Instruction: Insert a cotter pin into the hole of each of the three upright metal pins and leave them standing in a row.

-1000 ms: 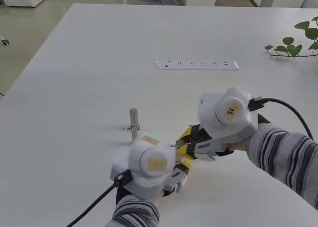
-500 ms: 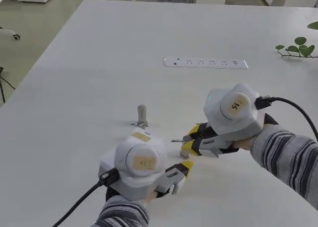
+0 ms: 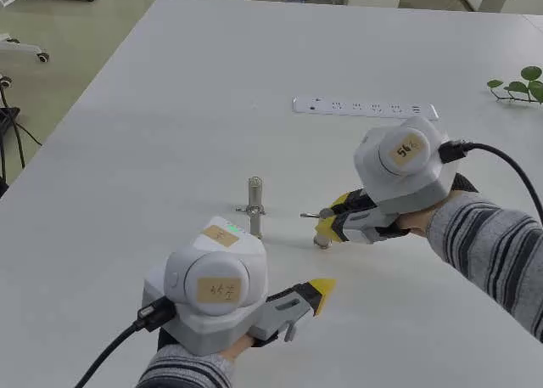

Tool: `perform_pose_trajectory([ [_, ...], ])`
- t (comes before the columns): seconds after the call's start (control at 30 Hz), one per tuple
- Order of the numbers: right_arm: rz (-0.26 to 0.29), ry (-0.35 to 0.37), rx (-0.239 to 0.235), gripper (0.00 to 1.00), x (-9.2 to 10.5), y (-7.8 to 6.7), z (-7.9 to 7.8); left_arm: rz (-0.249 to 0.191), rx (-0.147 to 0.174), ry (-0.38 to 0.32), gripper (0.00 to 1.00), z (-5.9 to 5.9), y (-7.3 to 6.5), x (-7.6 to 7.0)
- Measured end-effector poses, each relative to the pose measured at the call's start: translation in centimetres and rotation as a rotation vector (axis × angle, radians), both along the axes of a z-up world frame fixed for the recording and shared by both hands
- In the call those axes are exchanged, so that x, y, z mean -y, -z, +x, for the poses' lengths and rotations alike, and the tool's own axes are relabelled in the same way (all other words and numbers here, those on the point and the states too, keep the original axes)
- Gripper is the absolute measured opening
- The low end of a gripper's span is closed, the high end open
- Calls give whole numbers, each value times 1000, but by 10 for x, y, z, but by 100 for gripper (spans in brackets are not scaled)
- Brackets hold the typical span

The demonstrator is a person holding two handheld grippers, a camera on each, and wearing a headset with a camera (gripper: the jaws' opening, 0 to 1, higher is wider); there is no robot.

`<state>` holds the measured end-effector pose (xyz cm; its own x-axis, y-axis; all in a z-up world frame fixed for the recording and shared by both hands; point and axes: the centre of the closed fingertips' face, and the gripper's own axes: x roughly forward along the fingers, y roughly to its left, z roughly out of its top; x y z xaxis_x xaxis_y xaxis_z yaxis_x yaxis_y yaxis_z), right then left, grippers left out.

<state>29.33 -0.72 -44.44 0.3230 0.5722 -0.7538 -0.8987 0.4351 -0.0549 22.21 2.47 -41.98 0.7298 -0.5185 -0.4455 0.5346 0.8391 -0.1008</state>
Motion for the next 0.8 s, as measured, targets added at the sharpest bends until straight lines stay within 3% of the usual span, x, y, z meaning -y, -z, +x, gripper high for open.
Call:
perform_pose_trajectory([
  [0.47, -26, -2, -11, 8, 0, 8, 1, -15, 7, -20, 73, -3, -4, -15],
  [0.8, -3, 10, -12, 8, 1, 9, 4, -6, 13, -24, 76, -2, -4, -22],
])
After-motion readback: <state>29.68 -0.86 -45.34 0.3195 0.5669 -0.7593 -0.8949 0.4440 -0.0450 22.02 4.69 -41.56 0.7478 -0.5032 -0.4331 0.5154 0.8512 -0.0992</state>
